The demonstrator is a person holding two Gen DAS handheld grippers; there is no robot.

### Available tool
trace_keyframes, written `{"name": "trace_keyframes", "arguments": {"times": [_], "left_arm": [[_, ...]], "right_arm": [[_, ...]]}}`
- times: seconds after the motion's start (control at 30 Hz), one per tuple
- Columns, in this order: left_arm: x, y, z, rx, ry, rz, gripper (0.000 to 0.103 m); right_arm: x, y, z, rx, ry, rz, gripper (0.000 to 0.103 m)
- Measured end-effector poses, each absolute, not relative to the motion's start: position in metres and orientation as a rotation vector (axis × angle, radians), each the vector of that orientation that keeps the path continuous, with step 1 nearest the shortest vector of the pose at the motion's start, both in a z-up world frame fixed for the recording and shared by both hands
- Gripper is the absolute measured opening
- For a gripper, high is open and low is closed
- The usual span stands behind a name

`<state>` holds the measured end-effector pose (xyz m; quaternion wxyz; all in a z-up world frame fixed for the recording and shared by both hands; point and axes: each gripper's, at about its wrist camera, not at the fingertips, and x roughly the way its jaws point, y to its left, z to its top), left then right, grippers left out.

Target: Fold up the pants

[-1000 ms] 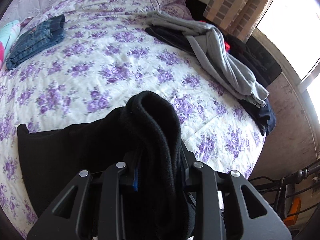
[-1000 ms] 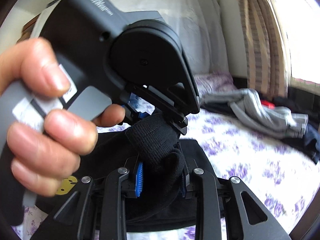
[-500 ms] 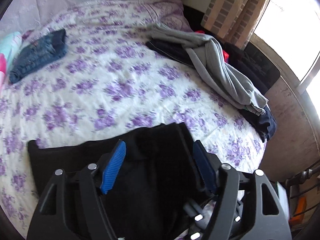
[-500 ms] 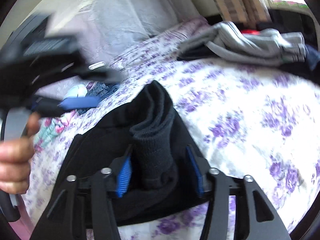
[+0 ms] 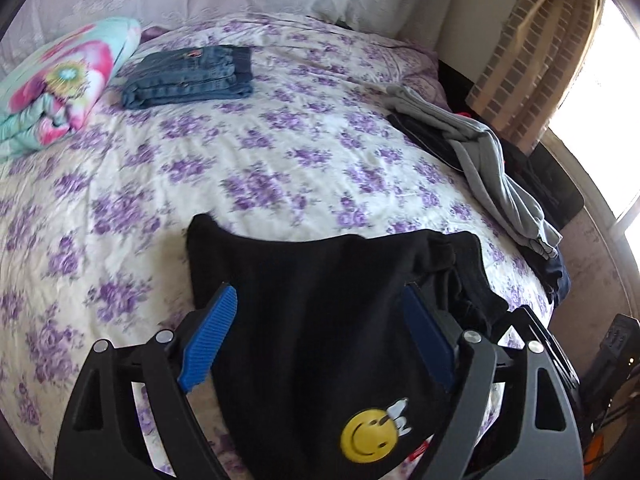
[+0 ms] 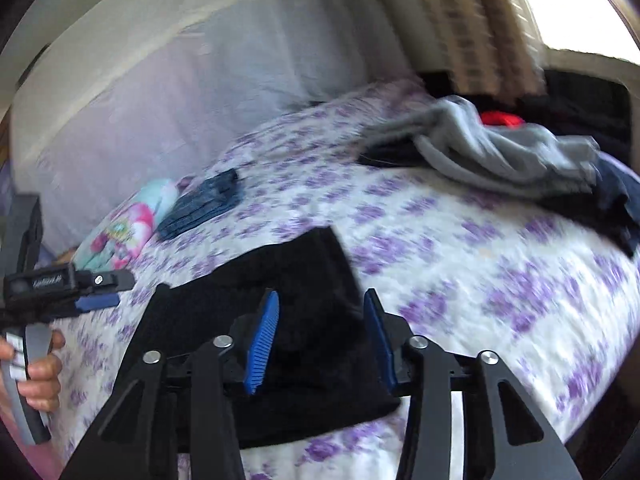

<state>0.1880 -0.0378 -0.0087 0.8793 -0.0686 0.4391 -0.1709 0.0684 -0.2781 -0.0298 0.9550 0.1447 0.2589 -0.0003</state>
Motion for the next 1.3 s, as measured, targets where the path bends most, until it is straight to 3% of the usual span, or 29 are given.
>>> {"name": "trace_keyframes", "arguments": {"times": [0.17, 0.37, 0.5, 0.7, 0.83, 1.1, 1.17, 1.23, 1.3], "left_arm": [[0.181, -0.006, -0.004, -0.143, 0.885, -0.315, 0.082], [0.198, 0.030, 0.007, -0.021, 0.832, -0.287, 0.089], [0.208, 0.040, 0.012, 0.034, 0.784, -0.320, 0.089], [0.203, 0.025, 0.006, 0.132, 0.758, -0.482, 0.088], [0.198, 0.018, 0.002, 0.165, 0.736, -0.546, 0.085], [0.207, 0.033, -0.002, 0.113, 0.756, -0.600, 0.085], [0.214, 0.038, -0.002, 0.080, 0.782, -0.621, 0.076], [0.221, 0.038, -0.001, 0.068, 0.802, -0.639, 0.062], [0.228, 0.032, -0.002, 0.076, 0.824, -0.687, 0.051]], "right_arm": [[0.092, -0.296, -0.066, 0.315, 0.714, -0.099, 0.037], [0.048, -0.246, -0.025, 0.090, 0.528, -0.034, 0.047], [0.020, -0.196, -0.012, 0.016, 0.467, 0.189, 0.048], [0.002, -0.134, -0.033, -0.023, 0.540, 0.447, 0.048], [-0.003, -0.098, -0.055, -0.083, 0.630, 0.507, 0.041], [0.009, -0.061, -0.066, -0.123, 0.639, 0.451, 0.041], [0.013, -0.055, -0.071, -0.147, 0.642, 0.406, 0.041], [0.016, -0.051, -0.073, -0.157, 0.639, 0.379, 0.037], [0.016, -0.047, -0.075, -0.187, 0.628, 0.346, 0.025]]}}
